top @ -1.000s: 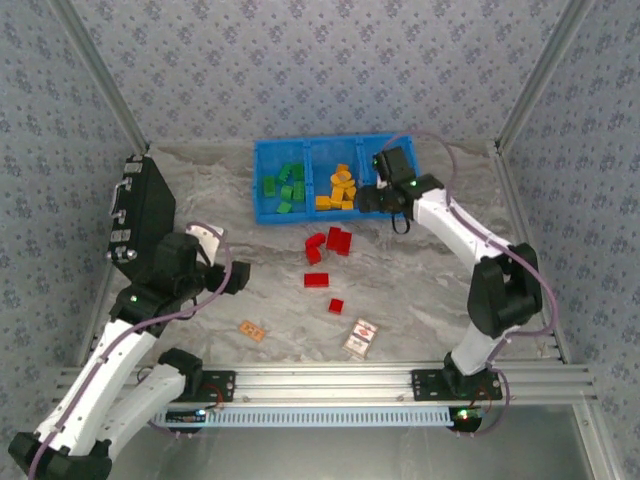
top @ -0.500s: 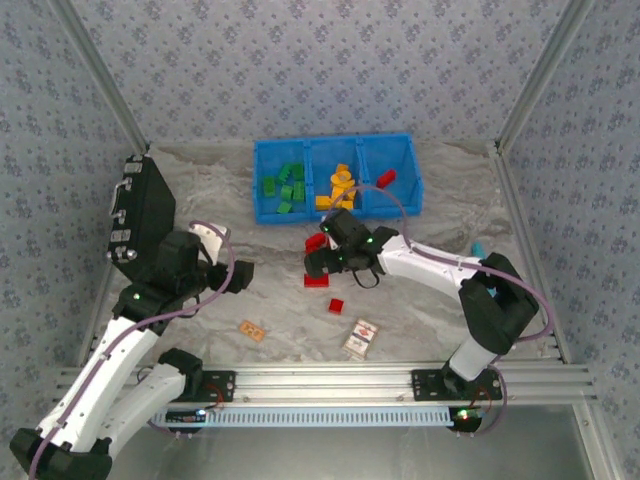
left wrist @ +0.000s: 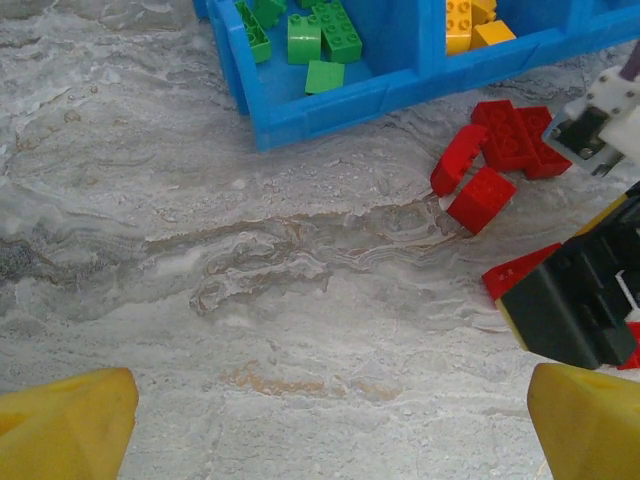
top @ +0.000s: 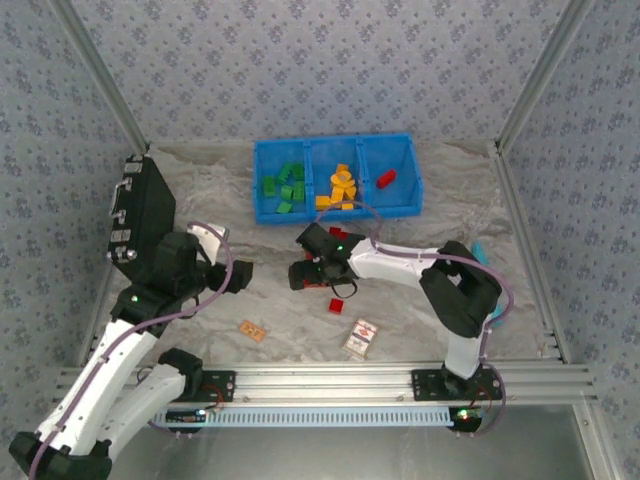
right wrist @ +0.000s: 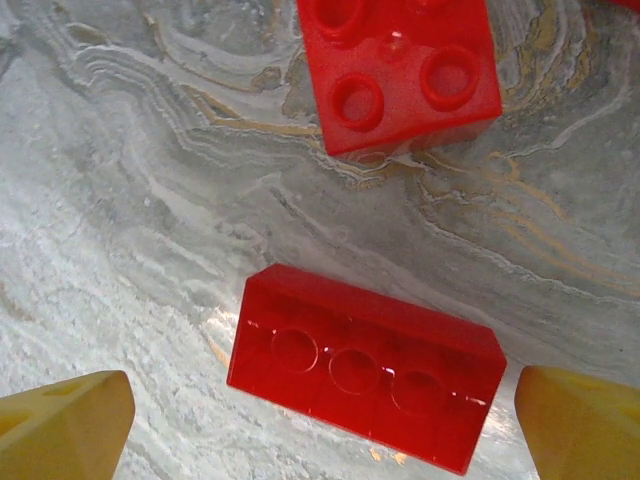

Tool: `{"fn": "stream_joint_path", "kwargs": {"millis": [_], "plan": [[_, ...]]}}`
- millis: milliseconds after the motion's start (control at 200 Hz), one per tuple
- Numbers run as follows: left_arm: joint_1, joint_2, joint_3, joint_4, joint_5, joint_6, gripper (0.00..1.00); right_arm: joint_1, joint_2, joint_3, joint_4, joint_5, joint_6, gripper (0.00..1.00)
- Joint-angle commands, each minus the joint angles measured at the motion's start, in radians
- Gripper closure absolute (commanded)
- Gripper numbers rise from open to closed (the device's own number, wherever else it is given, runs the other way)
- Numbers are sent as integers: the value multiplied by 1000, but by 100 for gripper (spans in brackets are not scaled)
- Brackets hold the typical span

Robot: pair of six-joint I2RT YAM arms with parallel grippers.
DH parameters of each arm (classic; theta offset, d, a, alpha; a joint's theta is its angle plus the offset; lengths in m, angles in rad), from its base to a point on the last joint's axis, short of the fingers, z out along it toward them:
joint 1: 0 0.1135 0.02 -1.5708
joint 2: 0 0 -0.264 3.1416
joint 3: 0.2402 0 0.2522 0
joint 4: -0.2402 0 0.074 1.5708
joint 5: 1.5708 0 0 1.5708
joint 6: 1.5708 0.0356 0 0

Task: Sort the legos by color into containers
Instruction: Pick up the lego from the center of the table.

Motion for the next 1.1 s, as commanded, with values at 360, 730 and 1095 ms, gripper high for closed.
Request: {"fn": "stream_joint_path", "kwargs": {"millis": [360, 730, 1095], "plan": [[5, -39, -3, 33, 13, 7, 0, 3, 96, 104, -161, 97, 135, 18], [5, -28, -4, 31, 12, 7, 0, -7, 95, 102, -214, 107, 112, 42], [11, 15, 4, 20, -18, 12, 0, -220, -188, 122, -412, 114, -64, 46]]}}
